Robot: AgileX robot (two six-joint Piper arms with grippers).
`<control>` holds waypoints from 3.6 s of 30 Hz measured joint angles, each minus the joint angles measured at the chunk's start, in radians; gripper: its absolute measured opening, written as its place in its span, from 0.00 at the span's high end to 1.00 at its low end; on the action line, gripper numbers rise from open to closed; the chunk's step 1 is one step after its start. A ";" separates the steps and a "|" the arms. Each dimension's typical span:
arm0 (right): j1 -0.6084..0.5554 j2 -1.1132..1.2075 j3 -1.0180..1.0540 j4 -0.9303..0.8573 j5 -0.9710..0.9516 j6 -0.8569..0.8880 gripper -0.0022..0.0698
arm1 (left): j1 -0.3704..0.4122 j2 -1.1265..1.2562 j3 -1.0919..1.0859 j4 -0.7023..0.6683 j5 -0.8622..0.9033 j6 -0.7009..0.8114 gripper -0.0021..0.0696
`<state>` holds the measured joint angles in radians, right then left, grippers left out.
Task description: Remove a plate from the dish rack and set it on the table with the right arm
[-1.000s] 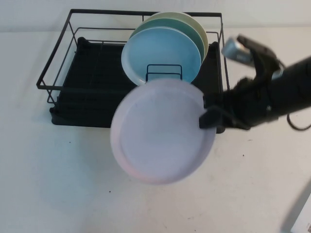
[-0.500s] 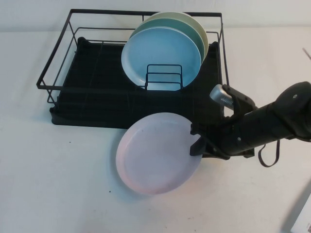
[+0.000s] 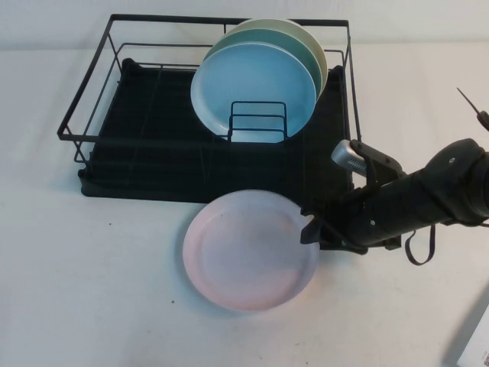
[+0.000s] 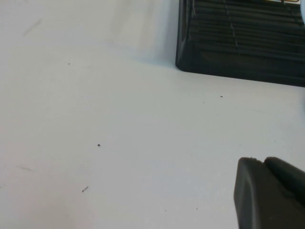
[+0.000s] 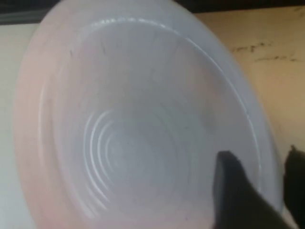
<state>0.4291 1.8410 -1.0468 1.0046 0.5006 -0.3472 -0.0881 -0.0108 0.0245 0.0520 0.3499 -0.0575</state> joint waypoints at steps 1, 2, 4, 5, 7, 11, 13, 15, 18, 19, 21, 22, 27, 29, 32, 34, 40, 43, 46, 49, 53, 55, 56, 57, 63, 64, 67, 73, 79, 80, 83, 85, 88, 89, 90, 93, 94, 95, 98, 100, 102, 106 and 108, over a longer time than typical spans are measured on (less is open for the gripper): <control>0.000 0.002 0.000 -0.005 -0.002 0.000 0.66 | 0.000 0.000 0.000 0.000 0.000 0.000 0.98; 0.000 0.004 0.000 -0.009 -0.002 0.000 0.61 | 0.000 0.000 0.000 0.000 0.000 0.000 0.98; 0.000 0.006 0.000 -0.011 -0.004 0.000 0.50 | 0.000 0.000 0.000 0.000 0.000 0.000 0.98; 0.000 0.006 0.000 -0.014 -0.004 0.000 0.47 | 0.000 0.000 0.000 0.000 0.000 0.000 0.98; 0.000 0.006 0.000 -0.020 -0.006 0.000 0.43 | 0.000 0.000 0.000 0.000 0.000 0.000 0.98; 0.000 -0.007 0.000 -0.052 0.012 0.000 0.44 | 0.000 0.000 0.000 0.000 0.000 0.000 0.98; 0.000 -0.036 0.000 -0.080 0.043 -0.001 0.51 | 0.000 0.000 0.000 0.000 0.000 0.000 0.98; 0.000 -0.088 -0.004 -0.120 0.096 -0.001 0.63 | 0.000 0.000 0.000 0.000 0.000 0.000 0.98; 0.000 -0.195 -0.011 -0.184 0.187 -0.001 0.85 | 0.000 0.000 0.000 0.000 0.000 0.000 0.98; 0.000 -0.227 -0.011 -0.207 0.209 0.001 0.89 | 0.000 0.000 0.000 0.000 0.000 0.000 0.98; 0.000 -0.312 -0.011 -0.273 0.256 0.034 0.95 | 0.000 0.000 0.000 0.000 0.000 0.000 0.98; 0.000 -0.347 -0.011 -0.309 0.271 0.052 0.97 | 0.000 0.000 0.000 0.000 0.000 0.000 0.98; 0.000 -0.573 0.015 -0.419 0.328 0.114 0.99 | 0.000 0.000 0.000 0.000 0.000 0.000 0.98; 0.000 -0.649 0.029 -0.442 0.369 0.116 0.99 | 0.000 0.000 0.000 0.000 0.000 0.000 0.98; 0.000 -0.743 0.040 -0.489 0.424 0.119 0.99 | 0.000 0.000 0.000 0.000 0.000 0.000 0.98; 0.000 -0.793 0.048 -0.521 0.441 0.120 1.00 | 0.000 0.000 0.000 0.000 0.000 0.000 0.98; 0.000 -0.871 0.119 -0.588 0.427 0.122 1.00 | 0.000 0.000 0.000 0.000 0.000 0.000 0.98; 0.000 -0.889 0.199 -0.612 0.346 0.122 1.00 | 0.000 0.000 0.000 0.000 0.000 0.000 0.98; -0.019 -0.918 0.307 -0.622 0.196 0.122 1.00 | 0.000 0.000 0.000 0.000 0.000 0.000 0.98; -0.080 -0.991 0.435 -0.620 0.027 0.122 1.00 | 0.000 0.000 0.000 0.000 0.000 0.000 0.98; -0.187 -1.138 0.614 -0.618 -0.116 0.122 1.00 | 0.000 0.000 0.000 0.000 0.000 0.000 0.98; -0.241 -1.238 0.704 -0.641 -0.175 0.122 1.00 | 0.000 0.000 0.000 0.000 0.000 0.000 0.98; -0.262 -1.291 0.740 -0.654 -0.207 0.122 1.00 | 0.000 0.000 0.000 0.000 0.000 0.000 0.98; -0.287 -1.345 0.784 -0.670 -0.246 0.122 1.00 | 0.000 0.000 0.000 0.000 0.000 0.000 0.98; -0.409 -1.633 1.031 -0.704 -0.470 0.122 1.00 | 0.000 0.000 0.000 0.000 0.000 0.000 0.98; -0.424 -1.677 1.055 -0.704 -0.480 0.122 1.00 | 0.000 0.000 0.000 0.000 0.000 0.000 0.98; -0.442 -1.785 1.070 -0.707 -0.441 0.122 1.00 | 0.000 0.000 0.000 0.000 0.000 0.000 0.98; -0.446 -1.848 1.074 -0.717 -0.360 0.122 1.00 | 0.000 0.000 0.000 0.000 0.000 0.000 0.98; -0.446 -1.848 1.077 -0.721 -0.318 0.122 1.00 | 0.000 0.000 0.000 0.000 0.000 0.000 0.98; -0.446 -1.848 1.077 -0.724 -0.316 0.122 1.00 | 0.000 0.000 0.000 0.000 0.000 0.000 0.98; -0.446 -1.848 1.077 -0.748 -0.299 0.126 1.00 | 0.000 0.000 0.000 0.000 0.000 0.000 0.98; -0.446 -1.848 1.077 -0.835 -0.266 0.184 1.00 | 0.000 0.000 0.000 0.000 0.000 0.000 0.98; -0.446 -1.848 1.077 -0.931 -0.178 0.288 1.00 | 0.000 0.000 0.000 0.000 0.000 0.000 0.98; -0.446 -1.848 1.077 -0.942 -0.156 0.300 1.00 | 0.000 0.000 0.000 0.000 0.000 0.000 0.98; -0.446 -1.848 1.077 -0.951 -0.145 0.310 1.00 | 0.000 0.000 0.000 0.000 0.000 0.000 0.98; -0.446 -1.848 1.077 -0.962 -0.141 0.319 1.00 | 0.000 0.000 0.000 0.000 0.000 0.000 0.98; -0.446 -1.848 1.077 -0.962 -0.141 0.321 1.00 | 0.000 0.000 0.000 0.000 0.000 0.000 0.98; -0.446 -1.848 1.077 -0.962 -0.139 0.323 1.00 | 0.000 0.000 0.000 0.000 0.000 0.000 0.98; -0.446 -1.848 1.077 -0.966 -0.138 0.325 1.00 | 0.000 0.000 0.000 0.000 0.000 0.000 0.98; -0.446 -1.848 1.077 -0.966 -0.138 0.325 1.00 | 0.000 0.000 0.000 0.000 0.000 0.000 0.98; -0.446 -1.848 1.077 -0.966 -0.138 0.325 1.00 | 0.000 0.000 0.000 0.000 0.000 0.000 0.98; -0.446 -1.848 1.077 -0.966 -0.138 0.325 1.00 | 0.000 0.000 0.000 0.000 0.000 0.000 0.98; -0.446 -1.848 1.077 -0.966 -0.138 0.325 1.00 | 0.000 0.000 0.000 0.000 0.000 0.000 0.98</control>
<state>-0.0169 -0.0070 0.0300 0.0385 0.3626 -0.0221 -0.0881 -0.0108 0.0245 0.0520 0.3499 -0.0575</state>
